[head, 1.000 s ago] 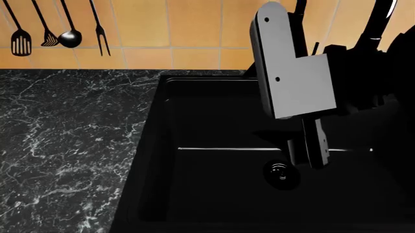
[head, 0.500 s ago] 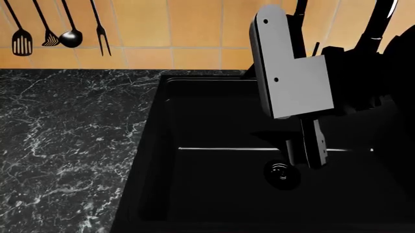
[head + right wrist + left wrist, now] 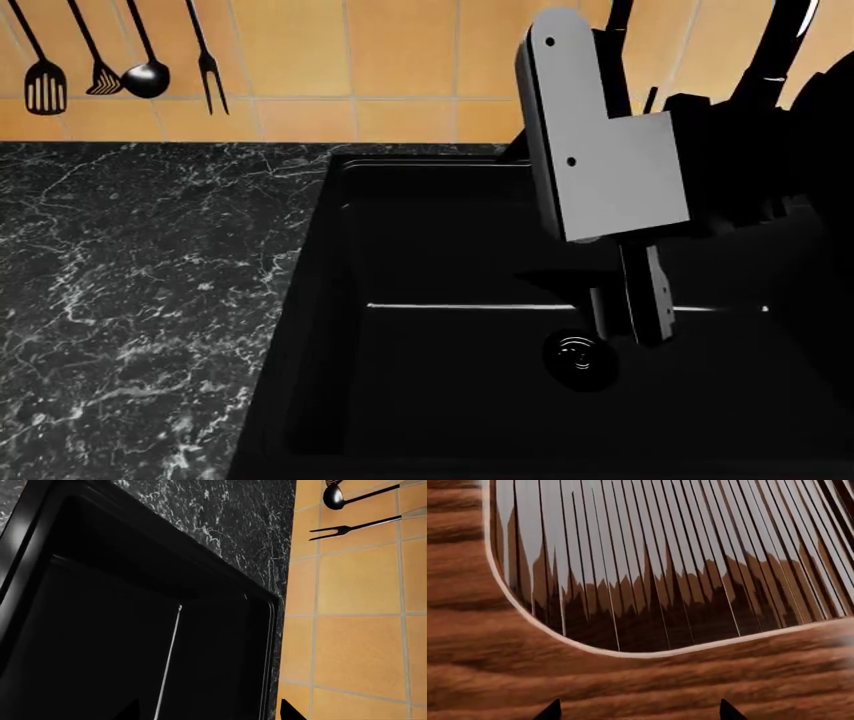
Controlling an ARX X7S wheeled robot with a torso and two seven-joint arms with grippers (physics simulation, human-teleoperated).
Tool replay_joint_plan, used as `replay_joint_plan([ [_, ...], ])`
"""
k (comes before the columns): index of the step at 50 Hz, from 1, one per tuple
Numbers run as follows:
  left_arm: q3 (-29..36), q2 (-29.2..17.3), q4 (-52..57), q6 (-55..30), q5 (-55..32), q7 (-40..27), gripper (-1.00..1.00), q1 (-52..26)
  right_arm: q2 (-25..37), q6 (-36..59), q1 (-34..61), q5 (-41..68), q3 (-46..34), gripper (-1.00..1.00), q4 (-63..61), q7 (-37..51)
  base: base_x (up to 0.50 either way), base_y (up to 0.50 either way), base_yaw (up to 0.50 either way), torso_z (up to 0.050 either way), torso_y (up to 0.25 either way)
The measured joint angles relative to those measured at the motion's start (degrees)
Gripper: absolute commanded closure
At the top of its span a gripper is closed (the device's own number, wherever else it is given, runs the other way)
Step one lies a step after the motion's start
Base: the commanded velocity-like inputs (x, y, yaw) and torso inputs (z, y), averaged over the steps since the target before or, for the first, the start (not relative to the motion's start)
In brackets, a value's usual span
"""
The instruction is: Pick the chili pepper, potato from the counter and place them in the cabinet. Then close the cabinet.
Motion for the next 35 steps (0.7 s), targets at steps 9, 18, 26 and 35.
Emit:
replay_joint_plan([
  [9,0.8,0.5,0.2,-2.1,2.3,-0.1,-1.00,-0.5,0.0,0.0,0.2,0.2,-0.1,-1.00,0.1,0.0,0.01,0.00,-0.01,0.005,-0.011],
  [18,2.0,1.0,-0.3,-2.1,0.6,-1.9,-1.00,-1.6,0.1,0.0,0.2,0.4,-0.1,-1.00,0.1,0.2,0.01,0.00,-0.01,0.004,-0.010],
  [26,2.2,1.3,-0.6,-1.9,0.0,-2.5,-1.00,-1.8,0.3,0.1,0.0,0.6,-0.1,-1.00,-0.1,0.5,0.01,0.00,-0.01,0.001,-0.009],
  [35,2.0,0.8,0.9,-1.4,-0.6,-2.7,-1.00,-0.9,0.3,0.3,-0.1,0.7,-0.1,-1.00,-0.3,0.8,0.00,0.00,0.00,0.001,-0.005],
])
